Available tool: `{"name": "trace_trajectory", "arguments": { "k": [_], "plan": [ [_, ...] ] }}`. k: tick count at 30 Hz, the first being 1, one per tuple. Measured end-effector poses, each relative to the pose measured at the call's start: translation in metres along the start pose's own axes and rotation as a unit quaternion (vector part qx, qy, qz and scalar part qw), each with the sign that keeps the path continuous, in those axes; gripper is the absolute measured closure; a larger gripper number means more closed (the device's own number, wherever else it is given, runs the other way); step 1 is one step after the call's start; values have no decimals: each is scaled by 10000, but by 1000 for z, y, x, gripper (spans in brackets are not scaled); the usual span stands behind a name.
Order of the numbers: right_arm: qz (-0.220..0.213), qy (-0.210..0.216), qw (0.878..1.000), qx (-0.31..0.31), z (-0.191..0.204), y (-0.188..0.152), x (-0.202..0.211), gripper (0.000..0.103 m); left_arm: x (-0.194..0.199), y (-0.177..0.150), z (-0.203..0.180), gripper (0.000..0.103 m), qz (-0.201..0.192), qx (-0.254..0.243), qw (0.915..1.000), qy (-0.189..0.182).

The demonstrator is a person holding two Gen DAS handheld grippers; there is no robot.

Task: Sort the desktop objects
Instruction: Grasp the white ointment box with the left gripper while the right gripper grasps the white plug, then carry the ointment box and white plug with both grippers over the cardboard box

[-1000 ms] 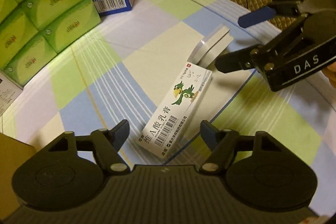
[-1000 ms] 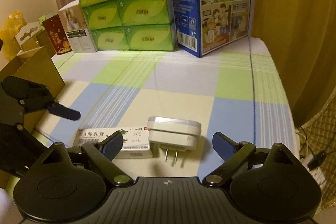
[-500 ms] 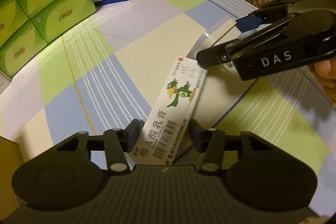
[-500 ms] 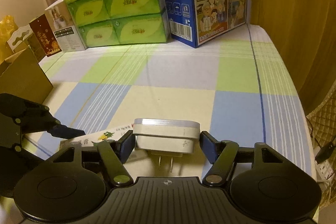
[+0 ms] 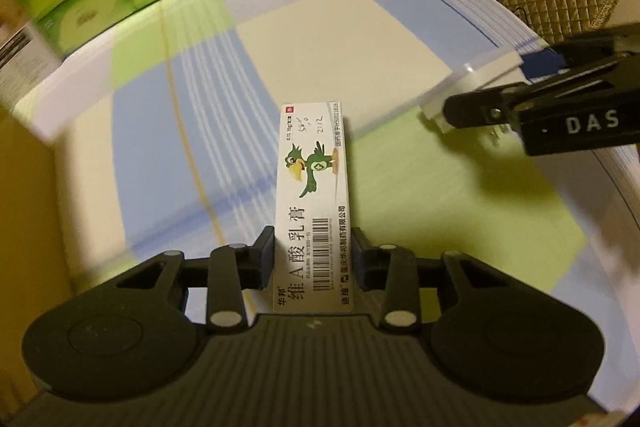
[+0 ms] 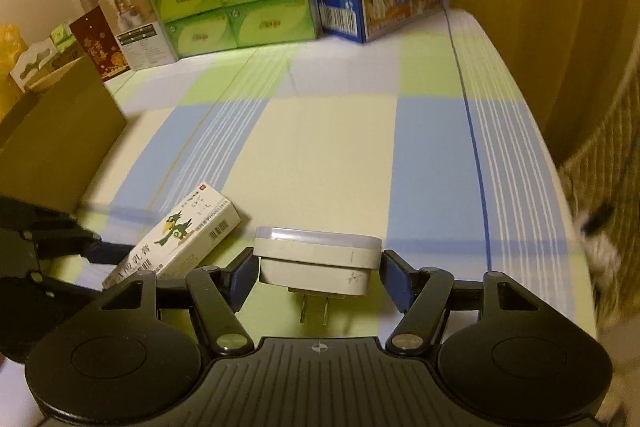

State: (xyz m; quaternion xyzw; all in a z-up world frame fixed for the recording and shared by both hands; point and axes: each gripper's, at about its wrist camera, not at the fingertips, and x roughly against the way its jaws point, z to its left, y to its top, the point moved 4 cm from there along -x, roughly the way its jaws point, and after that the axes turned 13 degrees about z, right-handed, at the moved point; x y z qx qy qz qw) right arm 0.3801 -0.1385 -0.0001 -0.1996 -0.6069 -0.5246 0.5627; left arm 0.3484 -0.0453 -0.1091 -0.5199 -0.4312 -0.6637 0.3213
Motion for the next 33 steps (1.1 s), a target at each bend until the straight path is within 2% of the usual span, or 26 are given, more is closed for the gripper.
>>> {"name": "trace_trajectory", "arguments": {
  "k": [3, 7, 11, 14, 16, 20, 22, 26, 30, 33],
  "plan": [
    [79, 70, 9995, -297, 8, -29, 16, 39, 14, -36, -13, 70, -30, 220, 9998, -12],
    [152, -6, 9990, -432, 24, -74, 34, 39, 29, -87, -25, 70, -154, 572, 9980, -220],
    [134, -129, 9996, -221, 45, -114, 44, 39, 39, -126, -38, 70, -355, 608, 9973, -207],
    [-10, -315, 9994, 116, 59, -133, 48, 39, 47, -146, -45, 70, -754, 539, 9956, -123],
    [-73, -346, 9992, 204, 64, -138, 48, 39, 48, -154, -46, 70, -934, 521, 9942, -64],
    [-50, -306, 9994, 142, 62, -145, 40, 37, 49, -154, -43, 56, -1194, 493, 9916, -34],
    [-65, -321, 9994, 62, 60, -146, 38, 35, 49, -154, -41, 53, -1250, 525, 9907, -92],
    [-96, -342, 9994, -13, 59, -141, 34, 31, 40, -154, -37, 53, -1125, 645, 9913, -230],
    [-103, -395, 9991, -107, 56, -140, 30, 23, 35, -150, -36, 53, -1120, 696, 9908, -305],
    [-87, -404, 9991, -122, 55, -139, 27, 23, 32, -147, -34, 53, -1116, 765, 9903, -318]
  ]
}}
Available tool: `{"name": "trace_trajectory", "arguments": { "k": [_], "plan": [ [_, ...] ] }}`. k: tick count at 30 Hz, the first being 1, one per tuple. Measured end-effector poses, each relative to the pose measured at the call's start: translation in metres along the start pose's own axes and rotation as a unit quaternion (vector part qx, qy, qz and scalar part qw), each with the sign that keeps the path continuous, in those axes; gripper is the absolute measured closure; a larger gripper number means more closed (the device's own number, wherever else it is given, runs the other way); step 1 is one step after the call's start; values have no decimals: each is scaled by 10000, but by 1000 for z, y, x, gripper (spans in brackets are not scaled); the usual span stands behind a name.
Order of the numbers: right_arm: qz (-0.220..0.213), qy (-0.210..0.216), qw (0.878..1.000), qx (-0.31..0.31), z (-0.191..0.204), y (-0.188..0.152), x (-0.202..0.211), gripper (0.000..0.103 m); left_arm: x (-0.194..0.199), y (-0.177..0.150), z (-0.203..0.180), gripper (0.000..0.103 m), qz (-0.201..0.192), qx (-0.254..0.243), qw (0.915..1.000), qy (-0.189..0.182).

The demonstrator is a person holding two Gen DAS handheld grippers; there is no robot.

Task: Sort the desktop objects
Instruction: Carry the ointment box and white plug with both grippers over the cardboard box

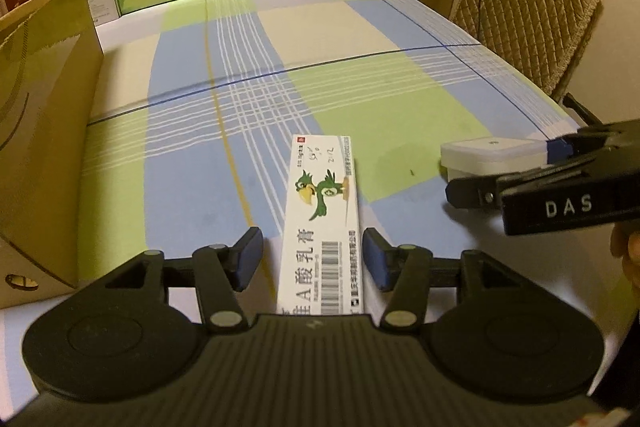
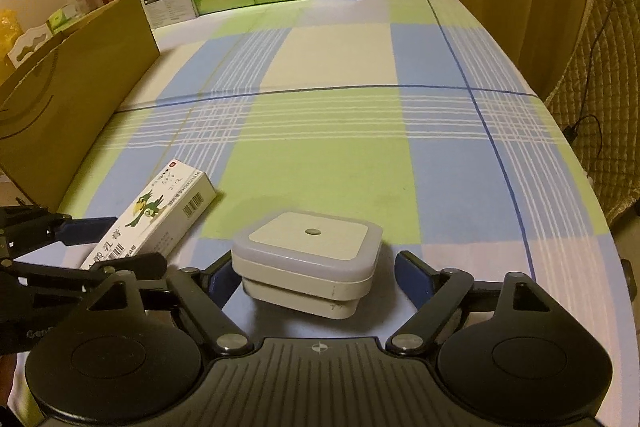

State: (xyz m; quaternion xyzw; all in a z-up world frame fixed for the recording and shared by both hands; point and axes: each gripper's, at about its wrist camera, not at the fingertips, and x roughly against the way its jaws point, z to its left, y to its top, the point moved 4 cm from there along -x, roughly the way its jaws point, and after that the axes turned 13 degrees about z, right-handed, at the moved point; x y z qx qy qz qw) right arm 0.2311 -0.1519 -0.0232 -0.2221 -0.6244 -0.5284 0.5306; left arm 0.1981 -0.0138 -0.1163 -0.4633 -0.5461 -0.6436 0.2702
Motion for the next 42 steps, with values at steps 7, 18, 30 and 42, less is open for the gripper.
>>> {"name": "trace_trajectory", "arguments": {
  "k": [7, 18, 30, 42],
  "plan": [
    [1, -26, 9999, 135, 3, 2, -4, 23, -3, 4, 1, 53, -5, 117, 9999, -30],
    [-46, -74, 9999, 99, 2, 4, -3, 25, -5, 7, 0, 60, -94, 143, 9998, -52],
    [-18, -82, 9999, 116, 4, 5, -4, 33, -6, 6, -6, 70, -88, -37, 10000, 27],
    [-180, -214, 9996, 55, 3, 8, 2, 34, -4, 7, -7, 70, -79, 105, 9998, -130]
  ]
}}
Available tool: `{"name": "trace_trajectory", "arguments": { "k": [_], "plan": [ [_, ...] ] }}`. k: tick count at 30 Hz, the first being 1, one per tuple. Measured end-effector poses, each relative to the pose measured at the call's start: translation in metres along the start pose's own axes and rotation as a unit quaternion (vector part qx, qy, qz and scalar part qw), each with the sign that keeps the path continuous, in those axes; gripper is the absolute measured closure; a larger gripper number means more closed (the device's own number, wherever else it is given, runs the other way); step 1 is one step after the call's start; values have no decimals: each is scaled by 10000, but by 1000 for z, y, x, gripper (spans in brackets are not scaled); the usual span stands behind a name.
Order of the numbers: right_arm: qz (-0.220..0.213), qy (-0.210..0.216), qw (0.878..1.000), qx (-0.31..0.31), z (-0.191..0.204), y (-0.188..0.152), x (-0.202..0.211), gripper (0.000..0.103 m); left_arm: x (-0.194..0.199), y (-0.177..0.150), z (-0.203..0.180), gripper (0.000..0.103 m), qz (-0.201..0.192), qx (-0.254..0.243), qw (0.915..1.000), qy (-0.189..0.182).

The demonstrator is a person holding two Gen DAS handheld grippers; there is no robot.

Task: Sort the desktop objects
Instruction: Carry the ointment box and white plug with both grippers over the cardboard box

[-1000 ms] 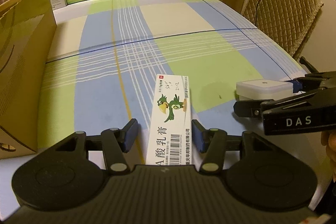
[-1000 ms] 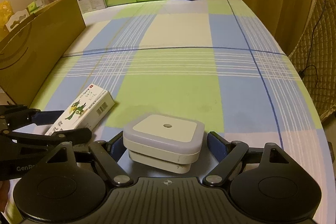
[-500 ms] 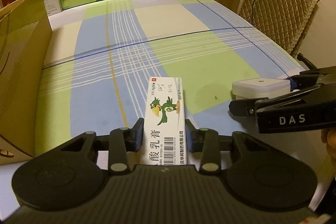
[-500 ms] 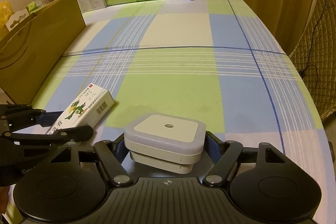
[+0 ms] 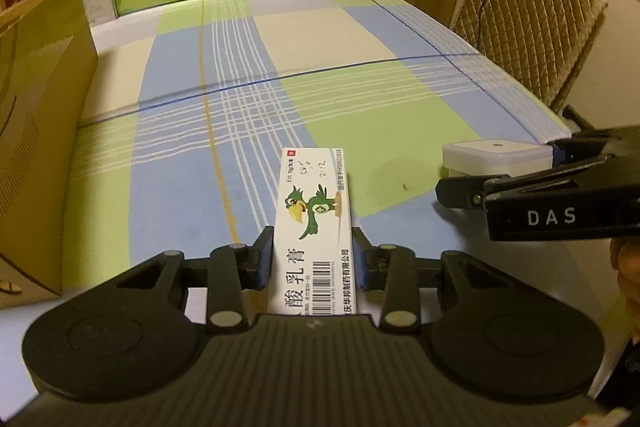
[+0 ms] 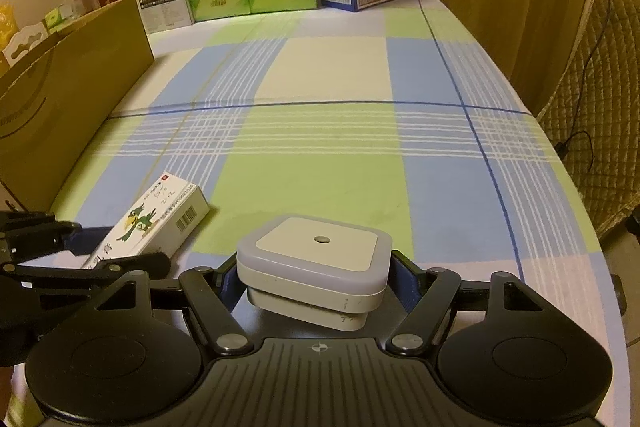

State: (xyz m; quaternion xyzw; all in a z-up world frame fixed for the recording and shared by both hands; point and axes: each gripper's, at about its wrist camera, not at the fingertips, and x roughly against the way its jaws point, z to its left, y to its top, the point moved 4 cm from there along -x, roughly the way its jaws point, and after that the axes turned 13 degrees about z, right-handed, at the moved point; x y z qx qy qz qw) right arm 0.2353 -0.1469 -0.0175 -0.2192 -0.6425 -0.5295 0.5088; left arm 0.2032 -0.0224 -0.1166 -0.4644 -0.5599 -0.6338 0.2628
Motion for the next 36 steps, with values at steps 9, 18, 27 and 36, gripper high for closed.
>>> {"name": "trace_trajectory", "arguments": {
  "k": [9, 18, 27, 36],
  "plan": [
    [-45, 48, 9999, -137, -4, 0, 12, 34, 5, -3, 2, 70, 105, 254, 9993, -258],
    [-103, 62, 9999, -29, 10, -5, 44, 34, 32, -3, -5, 70, 109, 128, 9997, -167],
    [-352, 88, 9993, 29, 23, -7, 88, 34, 81, -3, -13, 70, -82, 165, 9998, -98],
    [-589, 206, 9979, 148, 40, -10, 124, 34, 128, -13, -11, 70, -305, 293, 9991, 32]
  ]
}}
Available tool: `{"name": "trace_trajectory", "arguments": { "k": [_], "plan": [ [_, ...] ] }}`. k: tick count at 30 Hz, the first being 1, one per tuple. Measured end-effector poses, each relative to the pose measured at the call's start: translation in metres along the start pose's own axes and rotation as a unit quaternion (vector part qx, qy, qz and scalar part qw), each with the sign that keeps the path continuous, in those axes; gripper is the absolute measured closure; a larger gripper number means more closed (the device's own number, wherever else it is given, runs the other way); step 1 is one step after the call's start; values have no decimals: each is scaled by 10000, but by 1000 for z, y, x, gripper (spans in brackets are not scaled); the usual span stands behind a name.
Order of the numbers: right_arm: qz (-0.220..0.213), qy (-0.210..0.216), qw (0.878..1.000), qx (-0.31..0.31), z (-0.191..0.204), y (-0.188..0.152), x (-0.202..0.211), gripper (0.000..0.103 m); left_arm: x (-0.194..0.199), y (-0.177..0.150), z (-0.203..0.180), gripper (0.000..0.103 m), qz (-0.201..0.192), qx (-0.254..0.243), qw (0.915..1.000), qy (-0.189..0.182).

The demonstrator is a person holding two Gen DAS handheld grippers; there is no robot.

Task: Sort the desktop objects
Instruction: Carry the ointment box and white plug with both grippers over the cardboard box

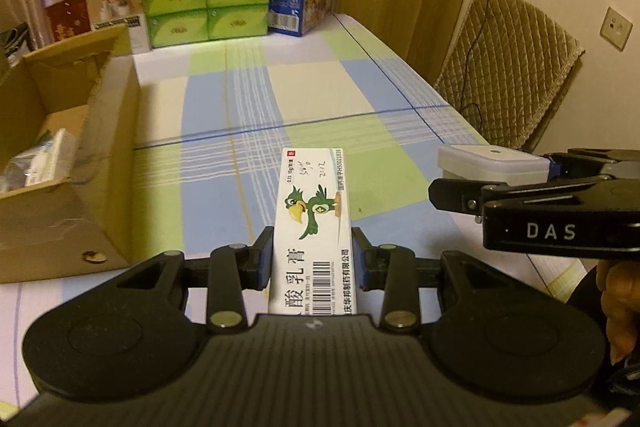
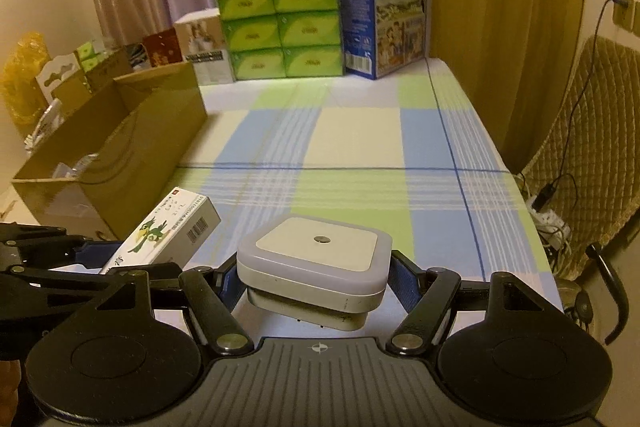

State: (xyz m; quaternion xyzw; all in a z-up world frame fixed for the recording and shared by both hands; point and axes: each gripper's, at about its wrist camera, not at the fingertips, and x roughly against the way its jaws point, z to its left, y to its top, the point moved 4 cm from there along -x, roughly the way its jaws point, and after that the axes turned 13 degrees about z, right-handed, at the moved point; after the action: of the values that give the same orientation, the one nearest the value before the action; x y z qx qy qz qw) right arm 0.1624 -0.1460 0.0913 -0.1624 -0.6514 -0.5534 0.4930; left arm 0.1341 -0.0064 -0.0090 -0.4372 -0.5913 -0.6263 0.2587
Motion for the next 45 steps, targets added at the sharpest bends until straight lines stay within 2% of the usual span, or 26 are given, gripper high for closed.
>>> {"name": "trace_trajectory", "arguments": {
  "k": [5, 12, 19, 33, 45],
  "plan": [
    [-139, 169, 9997, 104, 18, 4, 14, 34, 28, -5, 14, 70, -151, 104, 9997, 178],
    [-310, 462, 9975, 440, 59, 18, 23, 33, 70, -14, 55, 70, -360, 315, 9971, 587],
    [-376, 744, 9929, 851, 109, 29, 20, 33, 99, -30, 97, 70, -367, 453, 9940, 928],
    [-318, 1062, 9828, 1478, 184, 32, 5, 33, 130, -61, 167, 70, -323, 854, 9869, 1326],
    [-281, 1138, 9782, 1715, 214, 33, -3, 33, 141, -68, 189, 70, -325, 926, 9841, 1483]
  ]
}}
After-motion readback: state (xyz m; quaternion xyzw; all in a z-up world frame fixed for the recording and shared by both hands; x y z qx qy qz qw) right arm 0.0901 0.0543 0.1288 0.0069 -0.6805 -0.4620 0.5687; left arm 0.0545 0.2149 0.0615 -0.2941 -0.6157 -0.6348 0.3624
